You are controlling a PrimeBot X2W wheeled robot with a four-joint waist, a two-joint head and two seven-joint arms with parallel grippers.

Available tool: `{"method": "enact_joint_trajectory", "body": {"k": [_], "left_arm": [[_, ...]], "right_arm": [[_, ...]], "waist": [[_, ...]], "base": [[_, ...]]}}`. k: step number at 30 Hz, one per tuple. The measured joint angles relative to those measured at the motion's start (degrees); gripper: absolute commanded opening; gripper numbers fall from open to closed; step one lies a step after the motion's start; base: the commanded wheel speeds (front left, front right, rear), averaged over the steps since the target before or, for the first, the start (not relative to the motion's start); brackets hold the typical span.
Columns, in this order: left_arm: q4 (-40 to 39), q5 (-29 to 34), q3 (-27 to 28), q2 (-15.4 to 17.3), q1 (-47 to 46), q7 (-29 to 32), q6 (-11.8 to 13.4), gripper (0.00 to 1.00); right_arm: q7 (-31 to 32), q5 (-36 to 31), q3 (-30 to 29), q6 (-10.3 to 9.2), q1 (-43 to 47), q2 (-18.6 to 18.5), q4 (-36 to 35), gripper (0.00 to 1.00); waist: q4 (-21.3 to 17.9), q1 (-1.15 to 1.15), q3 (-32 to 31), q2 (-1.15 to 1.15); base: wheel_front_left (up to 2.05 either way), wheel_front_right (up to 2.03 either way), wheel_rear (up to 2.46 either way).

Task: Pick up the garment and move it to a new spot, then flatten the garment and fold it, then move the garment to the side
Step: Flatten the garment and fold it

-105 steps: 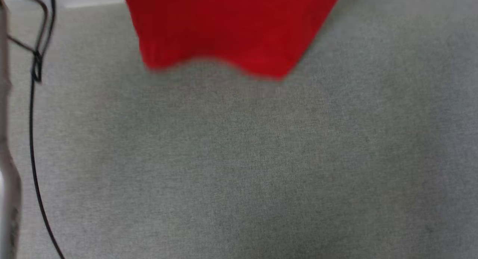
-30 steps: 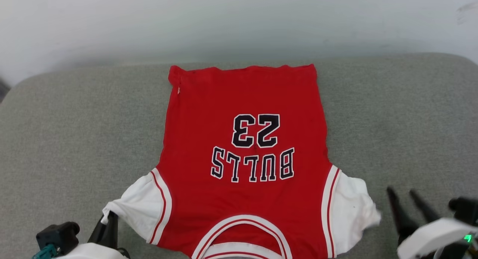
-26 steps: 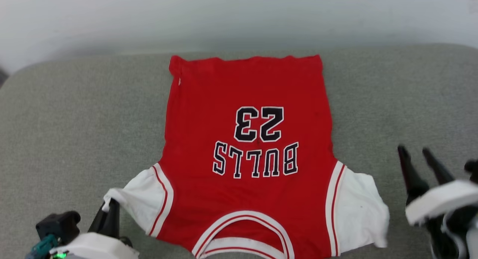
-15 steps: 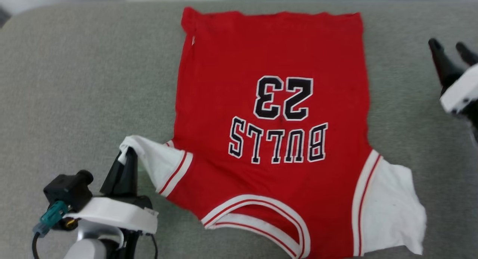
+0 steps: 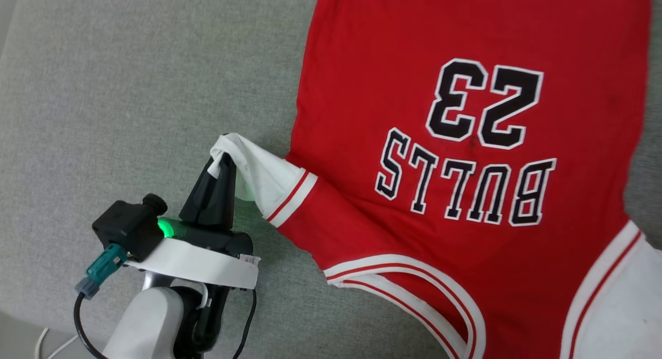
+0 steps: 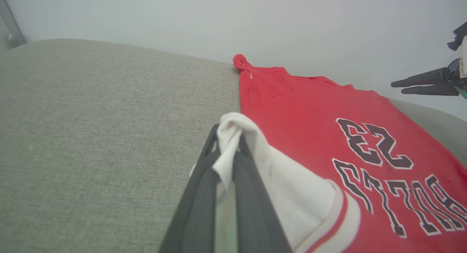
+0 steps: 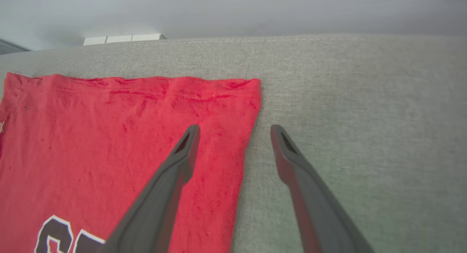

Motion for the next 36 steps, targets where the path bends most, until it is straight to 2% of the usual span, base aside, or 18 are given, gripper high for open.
{"method": "enact_joint_trajectory", "body": {"k": [4, 8, 9, 10, 11, 19, 25, 29, 36], "left_arm": [[0.1, 0.3, -0.4, -0.4, -1.2, -0.6, -0.6, 0.0], [0.8, 0.3, -0.6, -0.5, -1.5, -0.9, -1.0, 0.0], [0.9, 0.3, -0.6, -0.6, -1.7, -0.9, -1.1, 0.0], [1.0, 0.2, -0.6, -0.7, -1.8, -1.0, -1.3, 0.0], [1.3, 0.1, -0.6, -0.9, -1.8, -1.1, -1.3, 0.0], [4.1, -0.5, -0.6, -1.1, -1.8, -1.2, -1.7, 0.0], [6.1, -1.9, 1.3, -0.1, 0.8, -1.2, -0.7, 0.0], [6.8, -2.9, 3.4, 1.9, 4.7, -0.1, 1.0, 0.0], [7.1, -4.3, 6.2, 4.3, 9.6, 1.9, 3.4, 0.0]], "right_arm": [[2.4, -3.1, -1.4, 0.0, -1.2, 1.6, 3.9, 1.0], [6.9, -5.7, -4.0, 0.02, -3.7, 1.7, 6.5, 1.0], [7.9, -6.4, -4.9, 0.04, -4.2, 1.8, 7.1, 0.89], [8.7, -7.1, -5.9, 0.05, -4.6, 1.9, 7.6, 0.26], [9.5, -8.0, -6.6, 0.07, -4.7, 2.0, 8.0, 0.0], [10.4, -12.6, -8.2, 0.0, -4.4, 3.3, 8.3, 0.0], [10.6, -12.9, -3.5, 0.01, -2.8, 1.8, 6.0, 0.0], [10.7, -7.4, 3.5, 0.01, 4.3, -0.3, 1.3, 0.0], [11.5, 3.3, 8.9, 0.01, 20.7, -5.0, -11.8, 0.0]], "waist": [[1.8, 0.0, 2.8, 0.0], [3.0, -0.01, 4.0, 0.0], [3.1, -0.01, 4.0, 0.0], [3.2, -0.01, 4.0, 0.0], [3.3, -0.01, 3.9, 0.0], [3.5, -0.01, 1.3, 0.0], [2.2, -0.01, -3.4, 0.0], [0.0, -0.01, -8.8, 0.0], [-5.0, -0.02, -15.7, 0.0]], "base": [[0.0, 0.0, 0.0], [0.0, 0.0, 0.0], [0.0, 0.0, 0.0], [0.0, 0.0, 0.0], [0.0, 0.0, 0.0], [0.0, 0.0, 0.0], [0.0, 0.0, 0.0], [0.0, 0.0, 0.0], [0.0, 0.0, 0.0]]}}
